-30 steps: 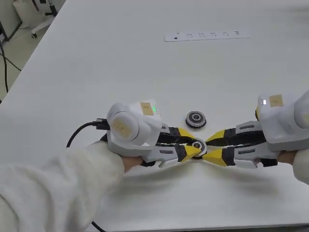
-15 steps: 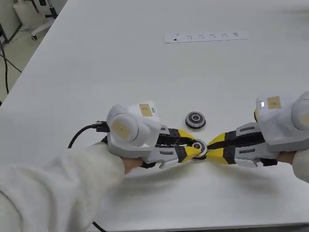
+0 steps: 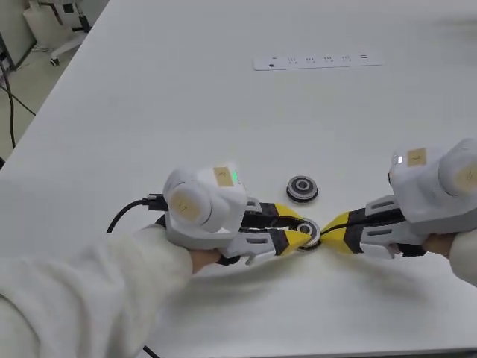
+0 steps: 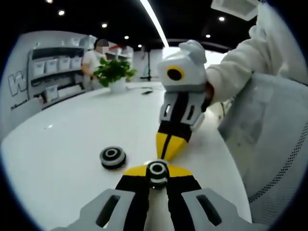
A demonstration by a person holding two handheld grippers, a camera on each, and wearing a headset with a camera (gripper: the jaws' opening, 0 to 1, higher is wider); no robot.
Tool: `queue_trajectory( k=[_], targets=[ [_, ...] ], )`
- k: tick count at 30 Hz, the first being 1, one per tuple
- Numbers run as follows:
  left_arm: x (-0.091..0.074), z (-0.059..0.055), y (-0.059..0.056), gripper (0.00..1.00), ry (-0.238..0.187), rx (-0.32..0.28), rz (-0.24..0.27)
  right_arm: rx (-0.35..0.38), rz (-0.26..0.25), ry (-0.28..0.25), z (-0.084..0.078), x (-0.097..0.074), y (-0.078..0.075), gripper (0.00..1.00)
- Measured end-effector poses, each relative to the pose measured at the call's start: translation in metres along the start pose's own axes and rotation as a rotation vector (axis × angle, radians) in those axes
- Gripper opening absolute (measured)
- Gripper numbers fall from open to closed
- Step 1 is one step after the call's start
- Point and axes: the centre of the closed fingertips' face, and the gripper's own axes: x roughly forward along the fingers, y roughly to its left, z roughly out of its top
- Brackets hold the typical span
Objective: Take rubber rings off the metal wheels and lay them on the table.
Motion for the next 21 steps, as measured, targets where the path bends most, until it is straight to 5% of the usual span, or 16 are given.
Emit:
queue_trajectory(
  k=[21],
  targets=[
    [0.0014, 0.0005, -0.0029, 0.14, -0.014, 0.006, -0.013, 0.348, 0.044, -0.064, 0.0039, -0.0069, 0.0019, 0.00]
  ],
)
